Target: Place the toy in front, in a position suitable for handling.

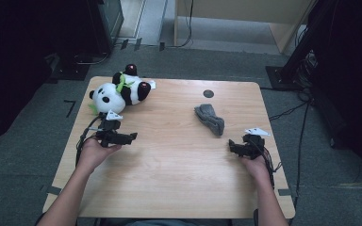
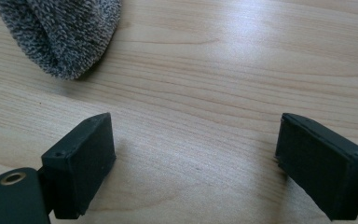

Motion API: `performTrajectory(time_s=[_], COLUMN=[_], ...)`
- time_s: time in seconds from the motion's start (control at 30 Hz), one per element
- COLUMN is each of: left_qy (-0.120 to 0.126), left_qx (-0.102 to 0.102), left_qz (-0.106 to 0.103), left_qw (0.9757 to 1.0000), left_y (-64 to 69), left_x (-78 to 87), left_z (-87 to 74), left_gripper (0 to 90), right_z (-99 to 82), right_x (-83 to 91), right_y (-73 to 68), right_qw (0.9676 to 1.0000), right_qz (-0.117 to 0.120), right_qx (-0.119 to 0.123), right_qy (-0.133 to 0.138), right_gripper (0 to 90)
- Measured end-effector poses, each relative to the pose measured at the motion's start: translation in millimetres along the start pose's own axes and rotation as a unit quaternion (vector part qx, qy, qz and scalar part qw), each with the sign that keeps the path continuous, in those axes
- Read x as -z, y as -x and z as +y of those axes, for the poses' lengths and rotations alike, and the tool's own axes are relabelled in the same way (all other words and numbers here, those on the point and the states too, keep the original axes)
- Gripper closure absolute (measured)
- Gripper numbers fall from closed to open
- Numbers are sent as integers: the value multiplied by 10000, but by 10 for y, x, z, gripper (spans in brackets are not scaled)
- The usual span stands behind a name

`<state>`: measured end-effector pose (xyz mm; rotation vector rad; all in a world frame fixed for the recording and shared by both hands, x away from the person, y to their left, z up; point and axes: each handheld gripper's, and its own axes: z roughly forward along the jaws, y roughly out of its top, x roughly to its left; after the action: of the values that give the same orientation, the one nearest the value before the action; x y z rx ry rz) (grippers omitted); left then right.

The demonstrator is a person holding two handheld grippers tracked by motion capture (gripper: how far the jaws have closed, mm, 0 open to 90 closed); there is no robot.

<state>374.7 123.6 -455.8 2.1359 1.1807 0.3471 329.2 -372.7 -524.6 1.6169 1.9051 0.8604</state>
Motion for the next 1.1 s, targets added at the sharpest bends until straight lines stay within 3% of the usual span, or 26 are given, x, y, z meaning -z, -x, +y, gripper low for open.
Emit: performTrajectory(time_s=[0.3,0.4,0.5,0.73,1.1], left_qy=[20,-69,-2,40,94], left_qx=[-16,189,298,119,202], left_qz=[61,82,63,237,366], left_qw=[10000,9998,9995,9996,9991], left_y=[-89,-128,-166,-265,-417], left_x=[44,54,69,88,116], left_z=[119,176,208,360,552], left_gripper=[158,234,238,238,247], right_z=[0,-1,-1,-1,2], right_x=[1,1,1,2,-2], right_y=[-1,0,0,-1,-4], right_qw=[10000,10000,10000,10000,10000], right_qz=[-4,-5,-5,-8,-10], right_qx=[-3,5,5,4,-7], right_qy=[-9,-14,-14,-14,-19], right_gripper=[116,116,116,115,111])
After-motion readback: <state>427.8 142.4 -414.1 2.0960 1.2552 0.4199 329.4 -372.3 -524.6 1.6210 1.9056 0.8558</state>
